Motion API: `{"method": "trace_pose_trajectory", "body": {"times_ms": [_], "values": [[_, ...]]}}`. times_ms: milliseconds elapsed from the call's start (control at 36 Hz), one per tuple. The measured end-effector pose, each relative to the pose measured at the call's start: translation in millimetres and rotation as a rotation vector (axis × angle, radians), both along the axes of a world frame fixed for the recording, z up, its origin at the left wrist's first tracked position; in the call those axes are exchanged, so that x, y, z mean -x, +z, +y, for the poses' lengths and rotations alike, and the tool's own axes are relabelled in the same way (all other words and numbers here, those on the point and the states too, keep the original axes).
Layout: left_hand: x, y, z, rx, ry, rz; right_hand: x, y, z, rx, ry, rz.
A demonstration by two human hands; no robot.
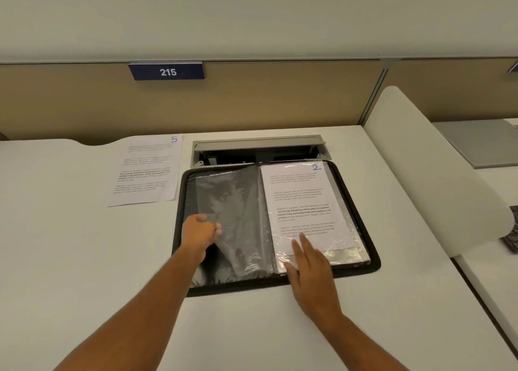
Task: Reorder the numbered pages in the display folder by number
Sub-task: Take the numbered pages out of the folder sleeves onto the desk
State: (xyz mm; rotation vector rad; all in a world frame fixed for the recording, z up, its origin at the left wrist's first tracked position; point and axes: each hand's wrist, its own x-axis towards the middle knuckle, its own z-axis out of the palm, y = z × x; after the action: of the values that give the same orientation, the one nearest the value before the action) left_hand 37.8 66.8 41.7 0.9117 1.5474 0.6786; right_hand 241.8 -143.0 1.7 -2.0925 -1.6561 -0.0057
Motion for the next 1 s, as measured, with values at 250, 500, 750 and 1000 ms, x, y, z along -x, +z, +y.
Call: {"method": "trace_pose_trajectory", "body": {"times_ms": [250, 500, 750, 1000], "values": [[51, -9, 18, -0.193, -0.099, 0.309, -32, -11, -17, 0.151, -0.429, 0.010], [39, 0, -3, -0.360, -0.168, 0.560, -37, -21, -33, 0.195, -0.482, -0.092], [-45, 4, -56, -0.576, -0.719, 0.507, -38, -23, -31, 0.242, -0.403, -0.055], [-108, -8, -101, -0.717, -1.056, 0.448, -37, -8, -28, -0.019, -0.334, 0.347]]}}
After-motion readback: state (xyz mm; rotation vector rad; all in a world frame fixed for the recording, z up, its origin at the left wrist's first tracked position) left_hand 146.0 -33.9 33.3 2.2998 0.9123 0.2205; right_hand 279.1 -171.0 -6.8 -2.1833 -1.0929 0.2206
